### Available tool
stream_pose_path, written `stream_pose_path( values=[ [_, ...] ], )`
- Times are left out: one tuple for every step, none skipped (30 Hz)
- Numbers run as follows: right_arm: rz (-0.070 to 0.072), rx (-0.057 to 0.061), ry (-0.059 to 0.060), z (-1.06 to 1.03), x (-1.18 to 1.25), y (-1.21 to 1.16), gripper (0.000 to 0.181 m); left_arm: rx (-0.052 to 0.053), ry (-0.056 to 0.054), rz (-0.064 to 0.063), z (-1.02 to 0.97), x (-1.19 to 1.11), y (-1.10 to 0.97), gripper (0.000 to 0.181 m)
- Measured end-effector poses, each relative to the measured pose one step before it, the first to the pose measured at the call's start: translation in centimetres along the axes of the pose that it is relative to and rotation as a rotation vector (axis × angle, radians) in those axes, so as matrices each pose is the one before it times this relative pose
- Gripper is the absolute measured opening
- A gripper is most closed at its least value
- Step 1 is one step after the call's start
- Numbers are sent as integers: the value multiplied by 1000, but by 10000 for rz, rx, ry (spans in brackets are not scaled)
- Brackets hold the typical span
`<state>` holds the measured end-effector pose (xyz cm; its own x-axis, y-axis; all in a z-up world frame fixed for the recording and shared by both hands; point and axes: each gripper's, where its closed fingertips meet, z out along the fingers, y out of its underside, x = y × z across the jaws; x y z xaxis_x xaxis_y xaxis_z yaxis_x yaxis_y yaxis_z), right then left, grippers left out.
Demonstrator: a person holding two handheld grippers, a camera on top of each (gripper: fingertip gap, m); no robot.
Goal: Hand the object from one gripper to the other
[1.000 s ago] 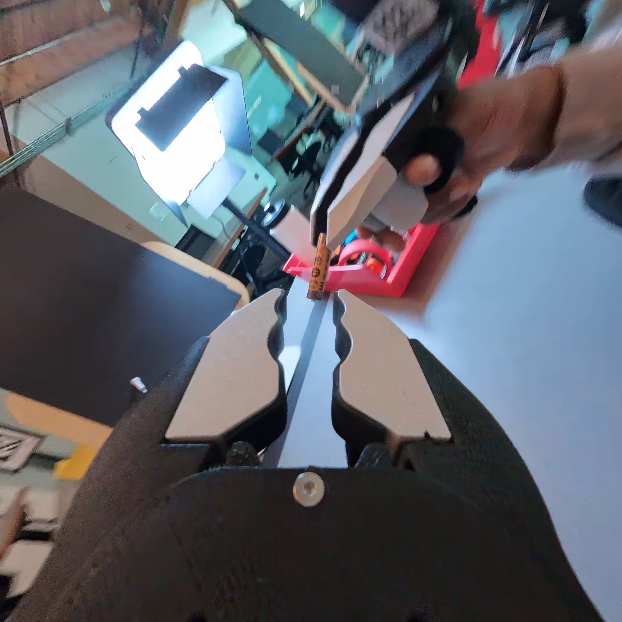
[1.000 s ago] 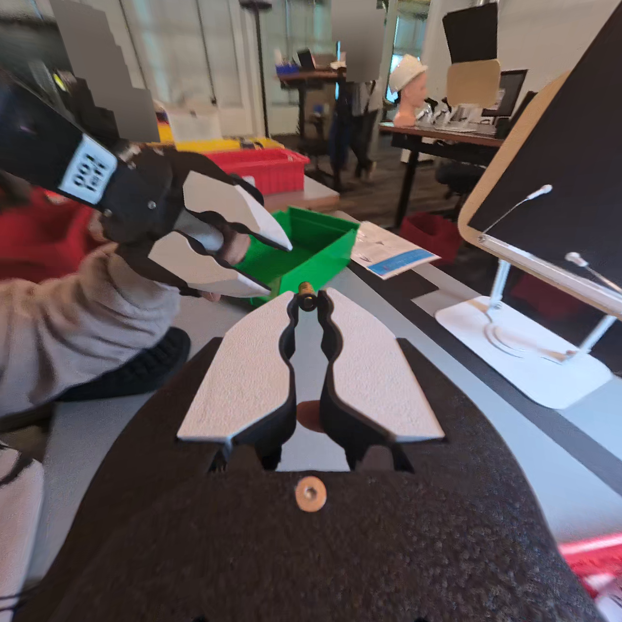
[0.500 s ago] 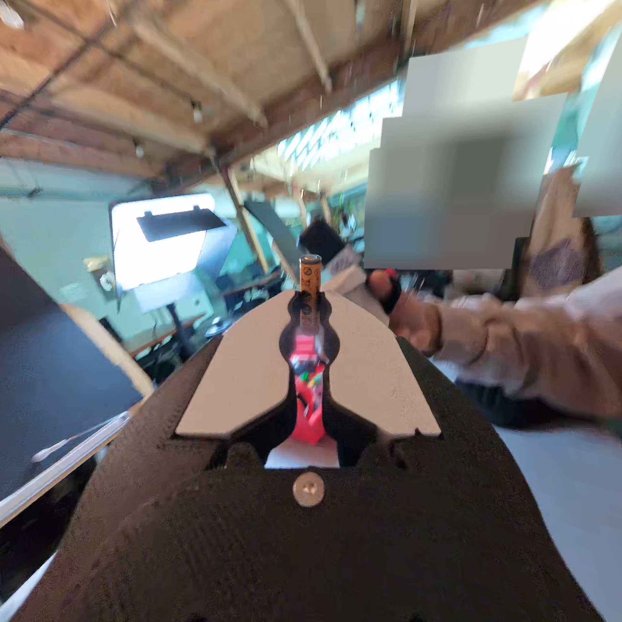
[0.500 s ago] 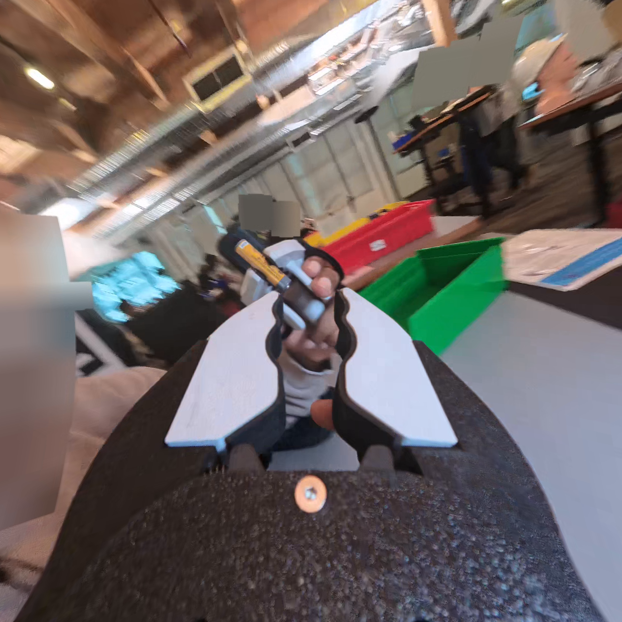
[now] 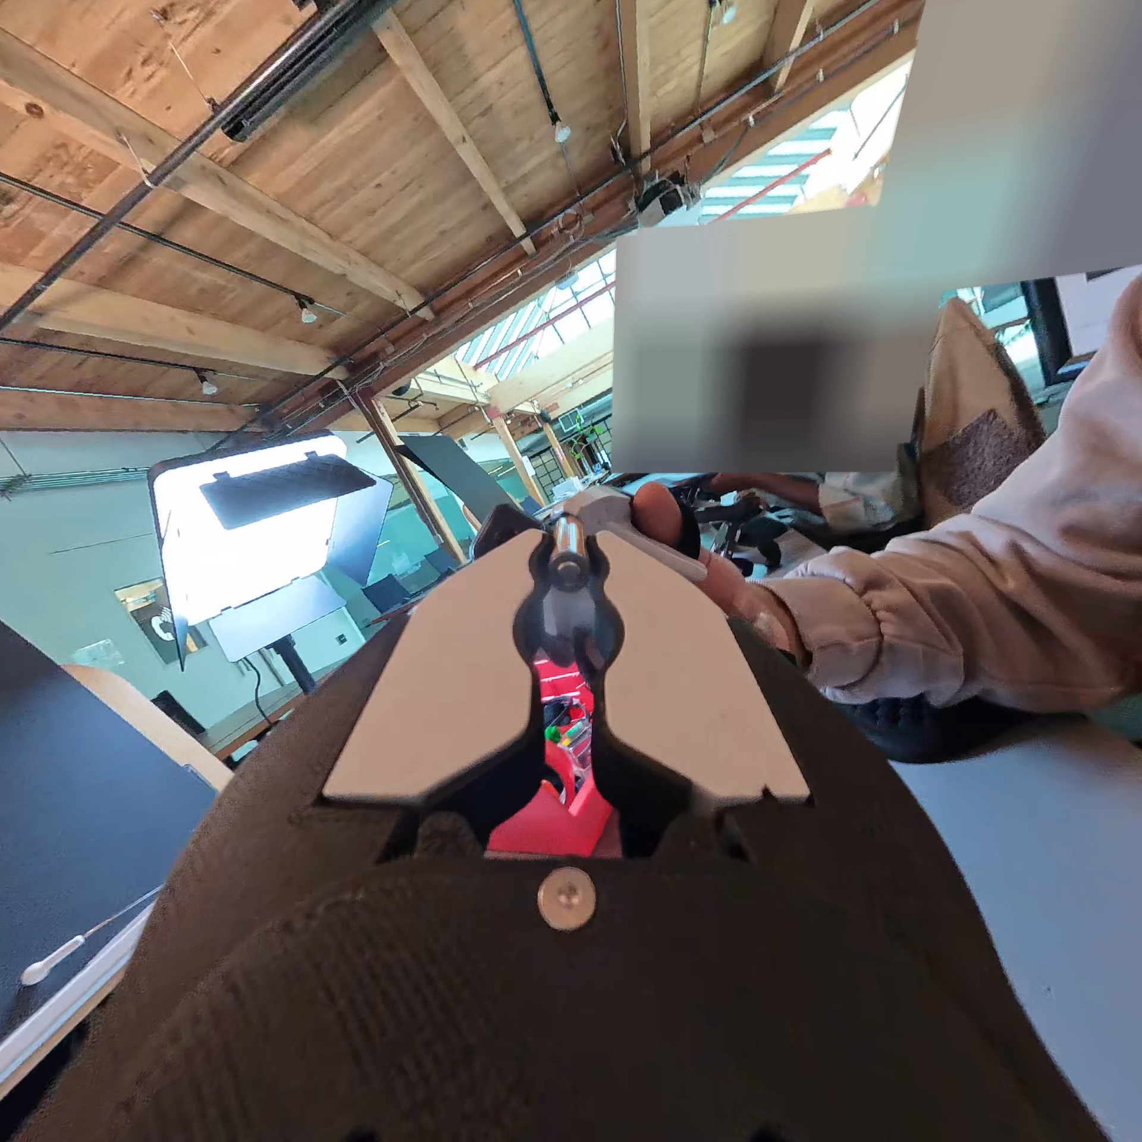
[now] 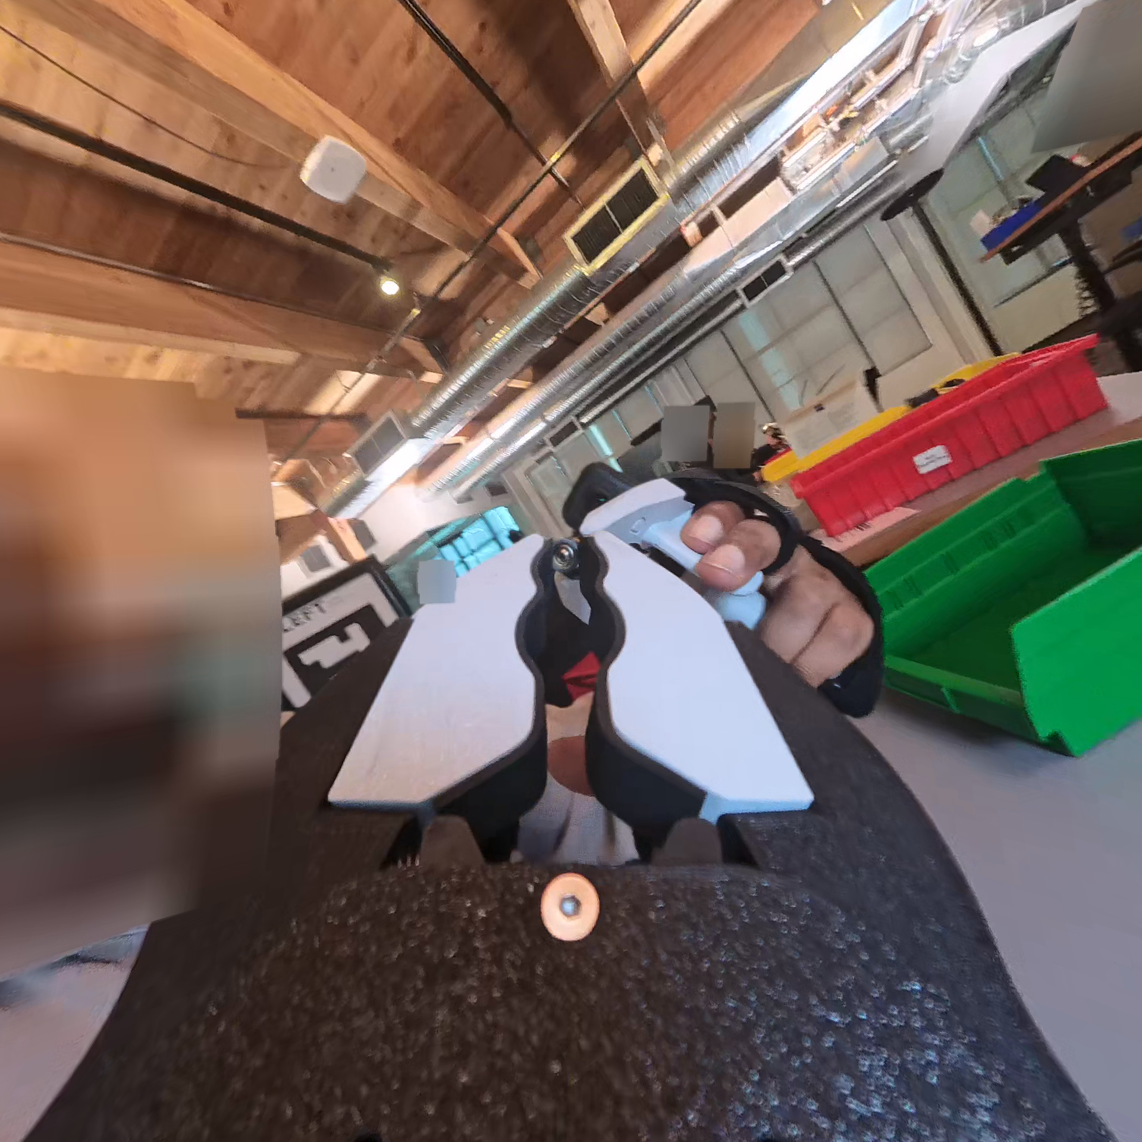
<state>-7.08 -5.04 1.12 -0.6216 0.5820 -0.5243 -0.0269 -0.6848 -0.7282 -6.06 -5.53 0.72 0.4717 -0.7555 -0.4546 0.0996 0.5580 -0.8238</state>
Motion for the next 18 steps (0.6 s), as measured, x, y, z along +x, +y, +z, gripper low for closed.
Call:
stream_pose_path(
  values=[
    [-383,-102,426,-122,169,-116,7,-300,-62,210,7,-93,327,11],
    [-480,-111,388,-173,42,-245,2,-512,-43,176,44,-138,548,10],
    [-613,-45,365,-314,-48,-467,0,-614,-63,65,57,-198,646,10],
    [-695,-269,475,-324,116,-207,0,-519,-310,-3,-5,-570,504,11],
    [-695,-482,687,-324,465,114,0,-313,-272,31,-84,-516,237,11],
    [-674,-432,628,-277,461,192,0,-62,-76,101,-115,-176,-96,11],
    [-498,-240,248,-151,7,117,0,66,50,149,-104,78,-244,11],
    [-132,-94,49,-37,-121,83,0,15,-40,130,-56,-19,-156,11],
    [87,99,-10,33,-4,-81,0,-67,-86,136,8,-80,-16,10],
    [231,234,-9,102,119,-45,5,-3,-16,158,7,66,-23,11],
    [368,55,-138,269,108,279,16,45,33,165,36,197,-51,11],
    [422,-222,-336,387,-144,625,26,-63,25,186,98,207,105,11],
    [332,-225,-233,425,-121,613,31,-252,-43,254,173,117,353,11],
    [69,39,-104,324,-96,232,27,-304,-65,345,184,124,424,11],
    [-101,62,303,175,365,166,15,-178,-63,324,127,134,245,11],
    [-304,81,215,18,221,-22,11,-53,-95,217,3,-28,11,11],
    [-68,-178,219,-17,260,137,11,-279,-35,114,-1,-116,319,11],
    [-179,-120,248,-123,241,-10,9,-390,-22,43,8,-139,443,11]
  ],
)
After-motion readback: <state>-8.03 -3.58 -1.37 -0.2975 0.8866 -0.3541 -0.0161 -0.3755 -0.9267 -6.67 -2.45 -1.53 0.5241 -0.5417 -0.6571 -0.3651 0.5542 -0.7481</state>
